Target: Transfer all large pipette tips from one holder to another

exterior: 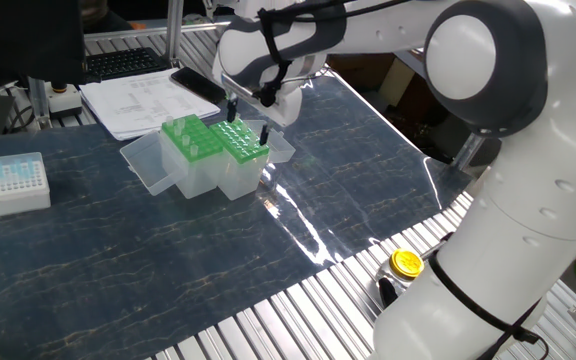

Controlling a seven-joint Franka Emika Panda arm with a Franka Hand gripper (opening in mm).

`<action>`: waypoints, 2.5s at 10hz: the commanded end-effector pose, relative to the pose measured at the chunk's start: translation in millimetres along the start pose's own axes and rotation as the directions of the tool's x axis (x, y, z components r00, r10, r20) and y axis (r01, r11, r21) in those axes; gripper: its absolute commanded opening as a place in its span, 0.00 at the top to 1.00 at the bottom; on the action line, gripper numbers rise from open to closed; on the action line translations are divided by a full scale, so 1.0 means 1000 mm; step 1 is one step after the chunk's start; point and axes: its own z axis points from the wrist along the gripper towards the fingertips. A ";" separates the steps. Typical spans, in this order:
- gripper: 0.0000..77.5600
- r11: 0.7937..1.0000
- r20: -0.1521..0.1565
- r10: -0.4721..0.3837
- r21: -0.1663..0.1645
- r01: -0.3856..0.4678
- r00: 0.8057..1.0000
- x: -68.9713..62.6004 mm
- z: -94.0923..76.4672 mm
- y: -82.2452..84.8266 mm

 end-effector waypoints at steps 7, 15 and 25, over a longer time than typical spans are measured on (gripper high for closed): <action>0.00 1.000 0.001 0.012 -0.008 -0.012 1.000 -0.007 0.010 -0.015; 0.00 1.000 -0.008 0.001 -0.010 -0.001 1.000 -0.006 0.010 -0.015; 0.00 0.998 -0.011 0.044 0.037 -0.044 0.999 -0.001 0.011 -0.027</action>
